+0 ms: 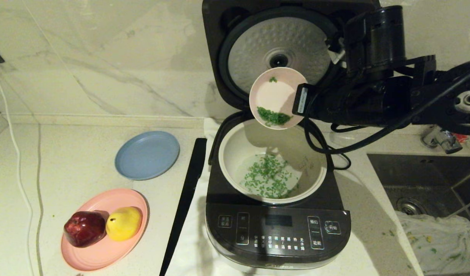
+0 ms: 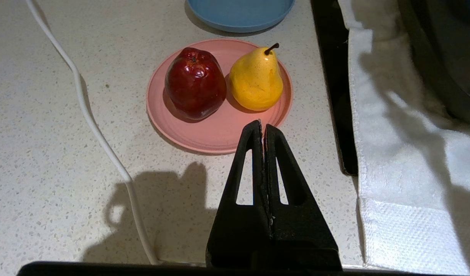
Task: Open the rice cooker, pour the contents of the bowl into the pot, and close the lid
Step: Pour the water from the bowl into the rice cooker, then fill a bowl with water from the tap
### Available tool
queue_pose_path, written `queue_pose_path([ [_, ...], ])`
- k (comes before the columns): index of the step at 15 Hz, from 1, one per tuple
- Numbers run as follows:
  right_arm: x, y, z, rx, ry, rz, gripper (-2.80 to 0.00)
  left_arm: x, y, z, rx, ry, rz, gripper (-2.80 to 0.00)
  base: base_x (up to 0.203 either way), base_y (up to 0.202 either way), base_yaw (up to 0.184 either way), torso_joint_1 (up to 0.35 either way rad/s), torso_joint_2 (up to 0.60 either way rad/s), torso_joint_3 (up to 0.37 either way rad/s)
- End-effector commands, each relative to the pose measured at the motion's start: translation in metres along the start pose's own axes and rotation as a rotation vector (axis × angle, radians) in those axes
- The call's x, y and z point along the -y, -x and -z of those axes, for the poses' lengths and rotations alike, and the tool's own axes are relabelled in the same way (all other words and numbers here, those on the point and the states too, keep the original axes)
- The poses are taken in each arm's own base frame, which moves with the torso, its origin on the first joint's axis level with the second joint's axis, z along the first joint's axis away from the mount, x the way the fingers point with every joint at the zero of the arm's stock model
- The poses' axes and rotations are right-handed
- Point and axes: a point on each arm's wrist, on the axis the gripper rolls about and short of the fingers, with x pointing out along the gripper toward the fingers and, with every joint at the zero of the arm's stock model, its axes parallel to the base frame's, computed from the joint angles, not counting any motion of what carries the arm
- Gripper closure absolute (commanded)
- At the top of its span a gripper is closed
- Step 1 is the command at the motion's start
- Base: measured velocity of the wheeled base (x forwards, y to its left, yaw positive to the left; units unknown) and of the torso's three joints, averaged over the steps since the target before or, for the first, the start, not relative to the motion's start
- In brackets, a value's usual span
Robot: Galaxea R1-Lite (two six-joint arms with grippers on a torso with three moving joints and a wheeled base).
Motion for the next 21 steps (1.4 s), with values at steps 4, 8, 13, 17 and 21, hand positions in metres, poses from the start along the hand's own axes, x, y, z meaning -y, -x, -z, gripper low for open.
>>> queue_pose_path([
  [4, 0.018, 0.051, -0.023, -0.122, -0.08, -0.073, 0.0, 0.0, 0.0, 0.0, 0.002, 0.0, 0.001, 0.0, 0.0, 0.0, 0.0, 0.0, 0.0, 0.0],
  [8, 0.037, 0.089, -0.026, -0.248, -0.094, -0.1, 0.0, 0.0, 0.0, 0.0, 0.0, 0.0, 0.0, 0.0, 0.0, 0.0, 0.0, 0.0, 0.0, 0.0],
  [13, 0.066, 0.126, -0.01, -0.384, -0.108, -0.052, 0.0, 0.0, 0.0, 0.0, 0.001, 0.0, 0.001, 0.0, 0.0, 0.0, 0.0, 0.0, 0.0, 0.0],
  [17, 0.121, 0.136, 0.018, -0.464, -0.262, 0.107, 0.0, 0.0, 0.0, 0.0, 0.001, 0.0, 0.0, 0.0, 0.0, 0.0, 0.0, 0.0, 0.0, 0.0],
  [21, 0.187, 0.141, 0.041, -0.467, -0.493, 0.257, 0.0, 0.0, 0.0, 0.0, 0.002, 0.0, 0.0, 0.0, 0.0, 0.0, 0.0, 0.0, 0.0, 0.0],
])
